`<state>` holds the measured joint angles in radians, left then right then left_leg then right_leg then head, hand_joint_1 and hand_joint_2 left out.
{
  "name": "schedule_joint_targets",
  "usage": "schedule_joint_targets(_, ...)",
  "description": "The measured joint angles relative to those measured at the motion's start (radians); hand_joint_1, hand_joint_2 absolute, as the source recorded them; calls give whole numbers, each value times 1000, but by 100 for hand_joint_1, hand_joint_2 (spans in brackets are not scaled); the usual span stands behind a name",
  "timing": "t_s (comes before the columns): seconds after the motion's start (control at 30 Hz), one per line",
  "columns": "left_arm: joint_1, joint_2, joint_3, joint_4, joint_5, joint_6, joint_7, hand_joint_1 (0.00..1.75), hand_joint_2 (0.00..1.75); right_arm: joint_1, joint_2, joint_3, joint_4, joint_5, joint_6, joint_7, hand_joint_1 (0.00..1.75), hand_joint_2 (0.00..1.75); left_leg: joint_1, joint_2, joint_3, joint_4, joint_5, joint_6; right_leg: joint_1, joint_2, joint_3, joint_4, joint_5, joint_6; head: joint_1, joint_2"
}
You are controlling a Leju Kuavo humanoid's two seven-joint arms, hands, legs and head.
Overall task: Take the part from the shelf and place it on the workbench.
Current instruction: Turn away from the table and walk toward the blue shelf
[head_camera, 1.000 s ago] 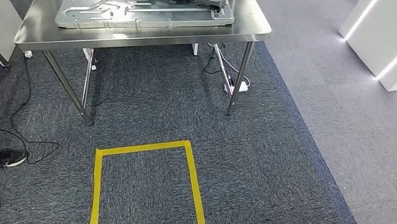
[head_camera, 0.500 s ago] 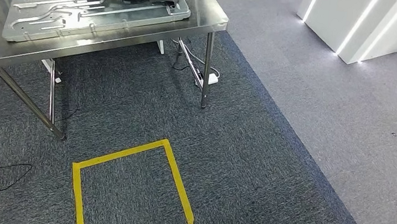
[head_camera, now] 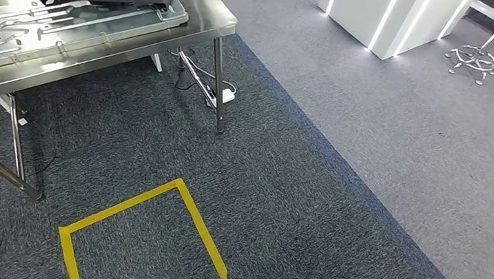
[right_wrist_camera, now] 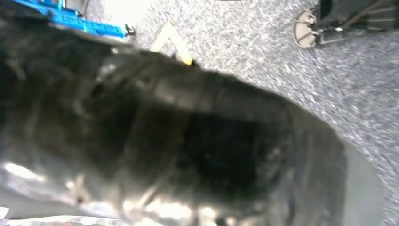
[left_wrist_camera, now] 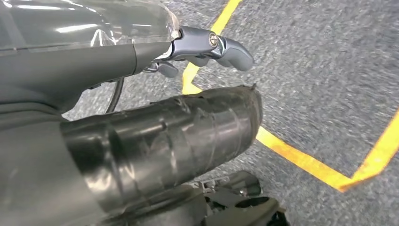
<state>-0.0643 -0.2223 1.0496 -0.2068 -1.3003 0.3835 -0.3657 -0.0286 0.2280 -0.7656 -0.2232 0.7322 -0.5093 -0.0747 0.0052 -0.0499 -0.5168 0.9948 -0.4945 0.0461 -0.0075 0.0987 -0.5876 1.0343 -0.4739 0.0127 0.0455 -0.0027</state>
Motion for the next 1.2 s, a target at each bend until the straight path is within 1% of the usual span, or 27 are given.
schedule_joint_targets(0.03, 0, 0, 0, 0, 0, 0, -1, 0, 0, 0, 0, 0, 0, 1, 0, 1, 0, 0, 2, 14, 3, -8, 5, 6, 2, -25, -14, 28, -20, 3, 1, 0)
schedule_joint_targets(0.1, 2, 0, 0, 0, -1, 1, -2, 0, 0, -2, 0, 0, 0, 3, 1, 1, 0, 0, 1, 42, 4, -13, 8, 13, 2, -75, -68, 141, -85, 9, 2, 0)
schedule_joint_targets(0.13, 3, 0, 0, 0, 0, 1, -2, 0, 0, -3, 0, 0, 0, 3, 2, 1, 0, 0, 0, 58, 3, -13, 7, 14, -1, -83, -100, 205, -112, 13, 2, 0)
schedule_joint_targets(0.17, 3, 0, 0, 0, 0, 1, -2, 0, 0, -2, -1, 0, 0, 4, 3, 1, 0, 0, -1, 72, 2, -12, 5, 14, -4, -87, -120, 248, -124, 17, 2, 0)
schedule_joint_targets(0.2, 2, 0, 0, 0, 0, 1, -2, 0, 0, -2, -1, 0, 0, 4, 4, 1, 0, 0, 0, 86, 2, -10, 3, 13, -8, -90, -122, 257, -117, 20, 2, 0)
schedule_joint_targets(0.23, 1, 0, 0, 0, 0, 1, -2, 0, 0, -1, -2, 0, 0, 4, 5, 1, 0, 0, 0, 98, 3, -8, 1, 11, -11, -95, -104, 225, -93, 23, 2, 0)
schedule_joint_targets(0.3, -1, 0, 0, 0, 0, 1, -3, 0, 0, -2, -4, 0, 0, 4, 6, 0, 0, 0, 0, 118, 6, -1, -8, 2, -13, -132, -29, 92, -34, 25, 2, 0)
schedule_joint_targets(0.33, -1, 0, 0, 0, 0, 1, -3, 0, 0, -3, -5, 0, 0, 4, 7, 0, 0, 0, -2, 126, 7, 3, -14, -4, -12, -149, 1, 36, -17, 21, 2, 0)
schedule_joint_targets(0.37, -2, 0, 0, 0, 0, 1, -3, 0, 0, -4, -5, 0, 0, 5, 7, 0, 0, 0, -4, 133, 9, 6, -19, -11, -9, -162, 18, 4, -10, 17, 1, 0)
schedule_joint_targets(0.4, -3, 0, 0, 0, 0, 1, -3, 0, 0, -4, -5, 0, 0, 5, 7, 0, 0, 0, -6, 139, 11, 7, -22, -17, -6, -164, 22, -6, -13, 11, 0, 0)
schedule_joint_targets(0.47, -7, 0, 0, 0, 0, 1, -3, 0, 0, -2, -5, -1, 0, 7, 8, 0, 0, 0, -2, 148, 17, 8, -27, -28, -5, -145, 21, -8, -10, -2, -1, 0)
schedule_joint_targets(0.53, -9, 0, 0, 0, 0, 1, -2, 0, 0, -2, -6, -2, 0, 7, 7, 2, 0, 0, 4, 120, 8, 42, -56, -38, -6, -127, 22, -14, -5, -15, -1, 0)
schedule_joint_targets(0.6, -7, 0, 1, 0, 0, 1, -2, 0, 0, -3, -6, -2, 0, 6, 7, 2, 0, 0, 6, 77, -41, 154, -122, -42, -5, -108, 22, -16, -2, -24, -1, 0)
schedule_joint_targets(0.63, -5, 0, 1, 0, 0, 1, -2, 0, 0, -4, -6, -3, 0, 6, 6, 3, 0, 0, 7, 66, -75, 226, -153, -42, -4, -96, 21, -15, -2, -27, -1, 0)
schedule_joint_targets(0.67, -3, 0, 1, 0, 0, 1, -2, 0, 0, -4, -6, -3, 0, 6, 6, 3, 0, 0, 7, 62, -103, 280, -169, -41, -2, -84, 20, -14, -2, -28, -1, 0)
schedule_joint_targets(0.7, -2, 0, 1, 0, 1, 1, -2, 0, 0, -3, -6, -3, 0, 6, 6, 3, 0, 0, 6, 59, -116, 302, -164, -38, 0, -71, 21, -13, -3, -28, -1, 0)
schedule_joint_targets(0.73, -1, 0, 1, 0, 1, 1, -3, 0, 0, -2, -6, -3, 0, 6, 6, 3, 0, 0, 6, 57, -112, 284, -138, -35, 1, -57, 22, -12, -3, -28, -1, 0)
schedule_joint_targets(0.77, -1, 1, 1, 0, 2, 1, -3, 0, 0, -2, -6, -3, 0, 6, 6, 3, 0, 0, 6, 49, -92, 230, -98, -30, 2, -43, 23, -11, -3, -28, -1, 0)
schedule_joint_targets(0.83, -1, 2, 2, 0, 2, 1, -4, 0, 0, -3, -6, -4, 0, 6, 6, 3, 0, 0, 6, 11, -39, 93, -29, -22, 2, -17, 24, -9, -4, -25, -1, 0)
schedule_joint_targets(0.9, -2, 3, 2, 0, 2, 1, -6, 0, 0, -4, -5, -4, 0, 6, 6, 3, 0, 0, 4, -17, -14, 28, -10, -19, 0, 3, 20, -9, -2, -16, -1, 0)
schedule_joint_targets(0.97, -5, 3, 2, 0, 4, 0, -10, 0, 0, -2, -5, -4, 0, 7, 6, 3, 0, 0, 3, -7, -10, 20, -8, -14, -2, 20, 15, -12, 3, -2, -1, 0)
schedule_joint_targets(1.0, -6, 3, 2, 0, 5, 0, -12, 0, 0, 0, -5, -4, 0, 7, 6, 3, 0, 0, 4, 3, -8, 14, -3, -9, -2, 14, 13, -9, 1, 3, -1, 0)
schedule_joint_targets(1.07, -6, 3, 2, 0, 7, 0, -13, 0, 0, 0, -5, -4, 0, 8, 7, 3, 0, 0, 6, 27, -5, 2, 6, 5, 2, -32, -10, 41, -34, 9, 1, 0)
schedule_joint_targets(1.1, -5, 3, 2, 0, 7, 0, -12, 0, 0, -1, -5, -4, 0, 9, 8, 3, 0, 0, 5, 40, -5, 0, 8, 9, 2, -61, -36, 96, -67, 11, 2, 0)
schedule_joint_targets(1.13, -4, 3, 3, 0, 7, 0, -12, 0, 0, -2, -5, -4, 0, 10, 9, 3, 0, 0, 3, 54, -6, 0, 7, 12, 1, -79, -68, 163, -100, 13, 3, 0)
schedule_joint_targets(1.17, -2, 4, 3, 0, 7, 0, -11, 0, 0, -2, -5, -4, 0, 11, 11, 3, 0, 0, 1, 68, -7, 1, 6, 13, -1, -85, -97, 224, -124, 16, 2, 0)
schedule_joint_targets(1.2, -1, 4, 3, 0, 7, 0, -10, 0, 0, -2, -5, -4, 0, 12, 13, 3, 0, 0, 1, 82, -7, 1, 5, 13, -4, -88, -113, 258, -130, 18, 3, 0)
